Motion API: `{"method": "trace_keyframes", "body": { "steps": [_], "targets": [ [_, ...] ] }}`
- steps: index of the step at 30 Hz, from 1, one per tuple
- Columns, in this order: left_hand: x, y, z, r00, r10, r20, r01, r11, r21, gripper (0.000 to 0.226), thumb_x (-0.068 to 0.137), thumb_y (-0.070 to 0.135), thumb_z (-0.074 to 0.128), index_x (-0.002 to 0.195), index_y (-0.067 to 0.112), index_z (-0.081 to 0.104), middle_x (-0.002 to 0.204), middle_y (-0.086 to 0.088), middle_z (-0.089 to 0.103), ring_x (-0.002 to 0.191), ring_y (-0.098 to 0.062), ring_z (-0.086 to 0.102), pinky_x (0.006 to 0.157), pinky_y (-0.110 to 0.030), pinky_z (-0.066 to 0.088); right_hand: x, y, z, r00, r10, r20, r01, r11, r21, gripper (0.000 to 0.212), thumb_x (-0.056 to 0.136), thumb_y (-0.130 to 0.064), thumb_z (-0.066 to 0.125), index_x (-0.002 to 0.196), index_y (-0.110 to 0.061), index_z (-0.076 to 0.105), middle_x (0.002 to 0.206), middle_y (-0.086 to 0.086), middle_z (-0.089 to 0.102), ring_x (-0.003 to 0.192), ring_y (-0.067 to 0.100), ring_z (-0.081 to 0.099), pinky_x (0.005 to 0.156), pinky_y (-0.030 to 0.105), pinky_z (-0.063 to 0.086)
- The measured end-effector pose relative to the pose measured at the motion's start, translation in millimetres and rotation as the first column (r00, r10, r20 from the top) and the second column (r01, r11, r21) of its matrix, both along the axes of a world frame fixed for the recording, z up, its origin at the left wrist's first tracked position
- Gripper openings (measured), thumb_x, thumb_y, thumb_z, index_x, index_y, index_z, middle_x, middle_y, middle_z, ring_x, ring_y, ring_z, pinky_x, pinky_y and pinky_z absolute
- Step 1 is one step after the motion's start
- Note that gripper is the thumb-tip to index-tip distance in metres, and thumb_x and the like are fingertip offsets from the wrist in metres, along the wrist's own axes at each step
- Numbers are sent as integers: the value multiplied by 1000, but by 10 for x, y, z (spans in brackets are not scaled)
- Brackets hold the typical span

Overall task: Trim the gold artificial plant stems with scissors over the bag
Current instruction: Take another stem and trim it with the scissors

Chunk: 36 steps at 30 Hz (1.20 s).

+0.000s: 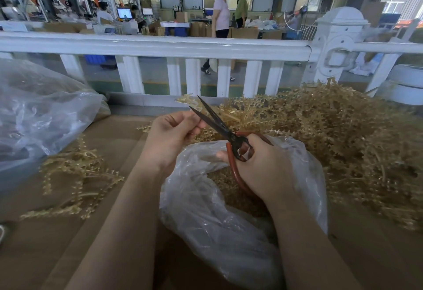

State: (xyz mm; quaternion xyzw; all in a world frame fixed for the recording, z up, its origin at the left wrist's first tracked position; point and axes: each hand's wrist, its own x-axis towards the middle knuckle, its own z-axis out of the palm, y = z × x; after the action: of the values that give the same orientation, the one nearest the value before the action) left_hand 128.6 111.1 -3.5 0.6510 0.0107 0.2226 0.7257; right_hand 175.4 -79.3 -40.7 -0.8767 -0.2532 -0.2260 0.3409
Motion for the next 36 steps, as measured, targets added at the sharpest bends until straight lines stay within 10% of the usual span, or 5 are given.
{"method": "trace_keyframes", "body": {
  "steps": [36],
  "targets": [
    [-22,-13,44,997,-81,0,77,947,-311,13,93,12,61,87,5,71,76,-5,70,71,-12,64,69,-20,55,27,33,-16,996,-9,91,4,998,63,66,72,-83,52,63,-17,52,59,-12,50,55,8,50,51,26,45]
  ]
}}
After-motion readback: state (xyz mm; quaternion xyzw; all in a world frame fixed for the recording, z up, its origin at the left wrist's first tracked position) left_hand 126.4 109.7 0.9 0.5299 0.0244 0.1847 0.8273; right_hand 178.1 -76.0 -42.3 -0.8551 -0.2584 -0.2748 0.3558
